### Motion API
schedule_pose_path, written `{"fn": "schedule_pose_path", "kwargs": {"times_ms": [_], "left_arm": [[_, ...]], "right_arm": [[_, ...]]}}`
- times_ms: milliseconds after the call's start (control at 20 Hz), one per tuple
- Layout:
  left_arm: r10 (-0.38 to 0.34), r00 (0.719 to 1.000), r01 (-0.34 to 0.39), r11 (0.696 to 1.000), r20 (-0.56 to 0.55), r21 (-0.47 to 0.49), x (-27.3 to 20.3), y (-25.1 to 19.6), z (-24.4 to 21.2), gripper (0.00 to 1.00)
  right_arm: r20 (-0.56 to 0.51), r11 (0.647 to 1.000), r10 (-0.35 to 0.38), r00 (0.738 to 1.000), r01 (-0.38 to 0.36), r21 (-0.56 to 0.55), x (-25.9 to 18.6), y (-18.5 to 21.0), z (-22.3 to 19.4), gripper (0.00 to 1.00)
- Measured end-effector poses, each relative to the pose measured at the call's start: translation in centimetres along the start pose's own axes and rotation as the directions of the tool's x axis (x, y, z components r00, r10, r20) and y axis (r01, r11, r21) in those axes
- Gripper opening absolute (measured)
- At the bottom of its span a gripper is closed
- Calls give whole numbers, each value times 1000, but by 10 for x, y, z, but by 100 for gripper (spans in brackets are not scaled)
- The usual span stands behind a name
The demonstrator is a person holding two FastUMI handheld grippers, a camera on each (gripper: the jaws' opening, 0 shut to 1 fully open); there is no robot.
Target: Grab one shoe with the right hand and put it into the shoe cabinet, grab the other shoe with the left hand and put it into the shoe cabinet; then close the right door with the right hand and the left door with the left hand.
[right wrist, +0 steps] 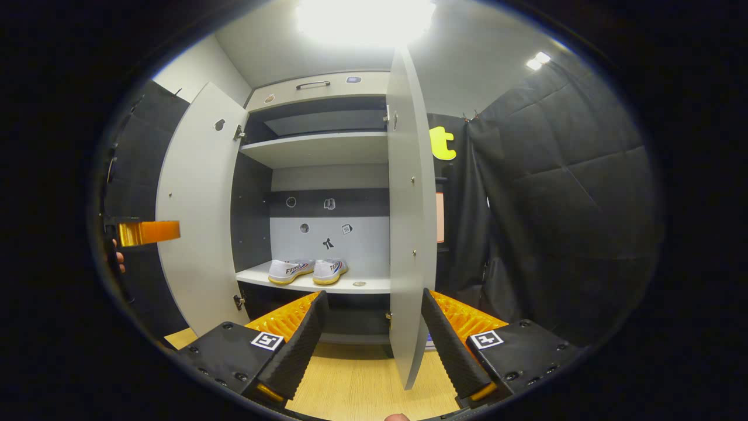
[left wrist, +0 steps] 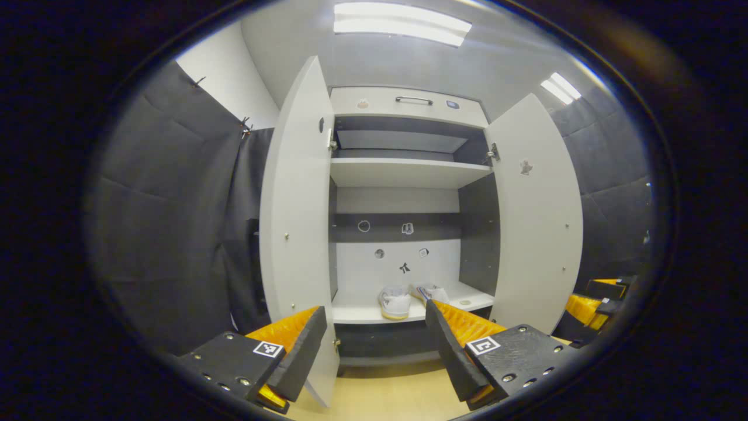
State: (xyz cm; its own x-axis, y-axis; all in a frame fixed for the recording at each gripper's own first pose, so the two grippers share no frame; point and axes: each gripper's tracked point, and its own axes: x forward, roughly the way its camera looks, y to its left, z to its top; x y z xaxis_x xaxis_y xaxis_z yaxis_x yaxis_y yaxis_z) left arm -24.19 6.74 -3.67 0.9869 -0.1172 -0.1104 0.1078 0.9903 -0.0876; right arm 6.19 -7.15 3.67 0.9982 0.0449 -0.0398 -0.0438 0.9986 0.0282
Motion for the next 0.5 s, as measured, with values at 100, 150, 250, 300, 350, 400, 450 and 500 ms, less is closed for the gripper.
{"fn": "schedule_pose_path", "kwargs": {"times_ms": [100, 150, 250, 300, 350, 400, 450, 500], "left_arm": [[47, 999, -47, 999, -13, 11, -12, 25, -4, 97], [72, 997, -72, 997, -17, 10, -18, 38, -7, 97], [123, 992, -123, 992, -23, 1, -27, 65, -11, 97], [152, 988, -152, 988, -25, 0, -31, 80, -12, 97], [181, 983, -181, 984, -23, 2, -33, 95, -12, 99], [211, 977, -211, 978, -24, 5, -35, 110, -12, 99], [238, 971, -238, 971, -25, 6, -39, 122, -13, 99], [260, 965, -260, 966, -24, 5, -40, 135, -13, 99]], "right_arm": [[16, 1000, -28, 999, 28, -10, 2, -12, 10, 96], [24, 999, -42, 999, 42, -11, 3, -19, 14, 96], [39, 998, -69, 997, 69, -10, 5, -32, 23, 96], [47, 996, -87, 995, 87, -11, 5, -40, 27, 96], [56, 994, -106, 993, 106, -13, 7, -48, 30, 96], [62, 992, -124, 990, 125, -14, 8, -56, 33, 96], [67, 990, -141, 988, 142, -16, 8, -63, 35, 100], [67, 987, -159, 985, 161, -17, 9, -71, 36, 100]]}}
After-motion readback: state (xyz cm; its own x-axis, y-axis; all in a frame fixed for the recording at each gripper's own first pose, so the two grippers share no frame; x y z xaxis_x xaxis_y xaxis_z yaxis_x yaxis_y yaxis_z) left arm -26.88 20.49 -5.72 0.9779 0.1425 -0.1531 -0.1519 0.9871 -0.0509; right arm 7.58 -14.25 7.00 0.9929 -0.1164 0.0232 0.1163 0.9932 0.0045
